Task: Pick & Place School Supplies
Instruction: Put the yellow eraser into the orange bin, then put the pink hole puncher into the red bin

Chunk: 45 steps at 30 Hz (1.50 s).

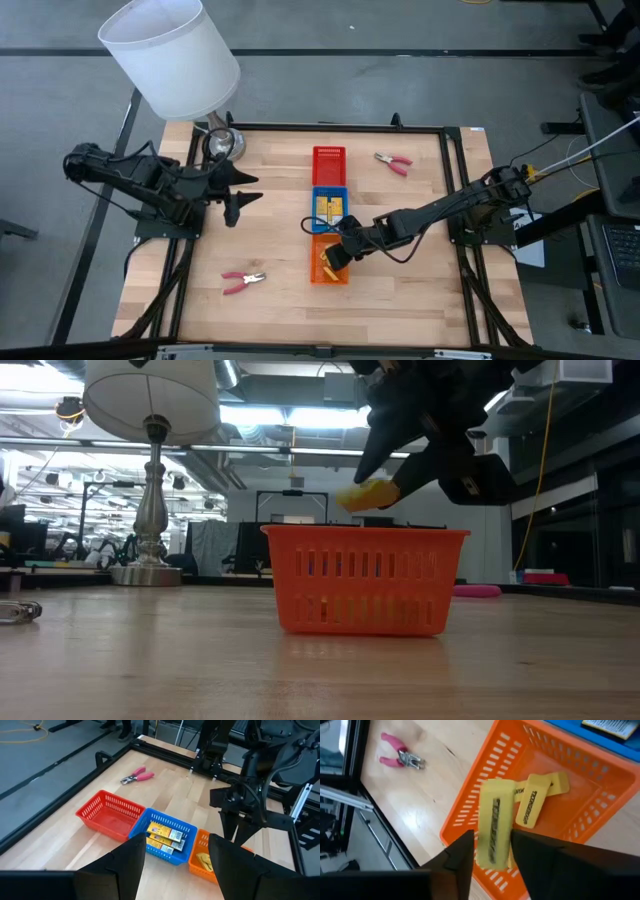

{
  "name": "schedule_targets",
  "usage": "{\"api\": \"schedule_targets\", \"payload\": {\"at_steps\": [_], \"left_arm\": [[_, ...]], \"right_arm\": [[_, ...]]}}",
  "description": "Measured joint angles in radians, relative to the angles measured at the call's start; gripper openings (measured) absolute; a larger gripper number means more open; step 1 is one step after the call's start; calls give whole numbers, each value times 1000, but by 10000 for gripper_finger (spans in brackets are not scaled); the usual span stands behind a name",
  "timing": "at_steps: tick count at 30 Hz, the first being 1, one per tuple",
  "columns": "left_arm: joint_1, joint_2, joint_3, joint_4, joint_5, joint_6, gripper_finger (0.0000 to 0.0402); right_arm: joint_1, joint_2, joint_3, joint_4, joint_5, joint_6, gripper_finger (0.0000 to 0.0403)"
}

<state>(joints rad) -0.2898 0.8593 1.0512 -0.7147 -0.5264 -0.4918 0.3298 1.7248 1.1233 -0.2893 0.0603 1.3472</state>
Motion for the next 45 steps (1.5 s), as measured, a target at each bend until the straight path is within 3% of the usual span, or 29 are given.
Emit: {"api": "schedule_targets", "payload": {"at_steps": [9,11,17,21,28,35,45], "left_arm": [[-24,0,0,-9,-43,15,212],[-24,0,0,-30,-53,2,212],[-34,14,-5,-155,-88,-108,212],[-78,16,-66,-147,-57,-163,212],[-220,16,-210,-117,140,-349,212],[-411,29,-259,-119,191,-579,212],[-611,297,-259,-127,302,-790,212]], "right_arm": [[1,-14,0,9,34,34,180],[2,-51,0,9,110,35,181],[-8,-236,1,-105,476,58,175],[-21,-360,1,-240,591,35,173],[-65,-520,1,-368,548,-147,173],[-89,-592,1,-496,526,-138,173],[-83,-641,1,-496,525,-196,173]]}}
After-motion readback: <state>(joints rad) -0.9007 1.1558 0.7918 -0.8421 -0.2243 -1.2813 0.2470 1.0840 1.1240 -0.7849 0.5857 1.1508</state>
